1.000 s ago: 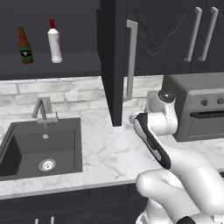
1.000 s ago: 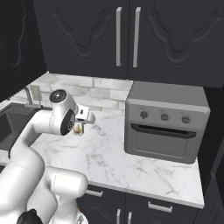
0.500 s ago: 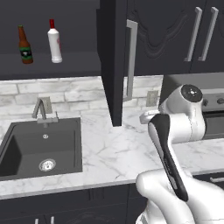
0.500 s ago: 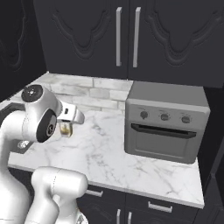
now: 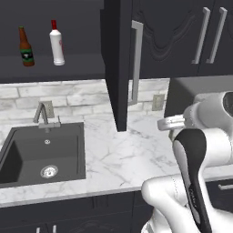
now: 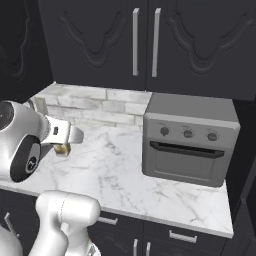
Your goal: Sort all alcoholic drinks to one cabinet, and non-alcoholic drinks to the other.
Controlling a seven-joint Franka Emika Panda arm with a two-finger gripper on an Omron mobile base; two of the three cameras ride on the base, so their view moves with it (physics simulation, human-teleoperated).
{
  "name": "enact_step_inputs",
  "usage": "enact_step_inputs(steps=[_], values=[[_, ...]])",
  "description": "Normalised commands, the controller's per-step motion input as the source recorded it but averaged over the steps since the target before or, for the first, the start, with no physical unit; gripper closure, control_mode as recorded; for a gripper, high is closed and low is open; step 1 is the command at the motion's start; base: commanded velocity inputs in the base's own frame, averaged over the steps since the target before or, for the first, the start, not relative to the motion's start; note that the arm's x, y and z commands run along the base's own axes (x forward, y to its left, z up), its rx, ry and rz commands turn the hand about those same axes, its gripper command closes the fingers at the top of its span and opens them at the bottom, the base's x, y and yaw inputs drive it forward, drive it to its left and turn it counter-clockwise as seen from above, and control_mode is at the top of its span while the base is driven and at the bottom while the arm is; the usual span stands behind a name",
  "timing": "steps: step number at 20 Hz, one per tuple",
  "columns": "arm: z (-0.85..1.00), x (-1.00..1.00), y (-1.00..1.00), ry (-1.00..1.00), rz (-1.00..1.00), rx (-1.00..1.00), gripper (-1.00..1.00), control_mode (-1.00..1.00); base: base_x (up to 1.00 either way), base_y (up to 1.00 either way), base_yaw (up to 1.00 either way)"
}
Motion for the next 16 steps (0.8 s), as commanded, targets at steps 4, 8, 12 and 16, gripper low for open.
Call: enact_step_inputs(steps=[4,8,12,16], values=[[0.5,-0.83,0.0,0.01,0.01,0.0,1.0,-1.0,0.0,0.0,0.0],[0.5,-0.77,0.0,0.09,0.0,0.0,1.0,-1.0,0.0,0.0,0.0],[0.23,-0.53,-0.04,0.03,0.0,0.0,1.0,-1.0,0.0,0.0,0.0],[0.03,0.09,-0.03,0.0,0.0,0.0,1.0,-1.0,0.0,0.0,0.0]])
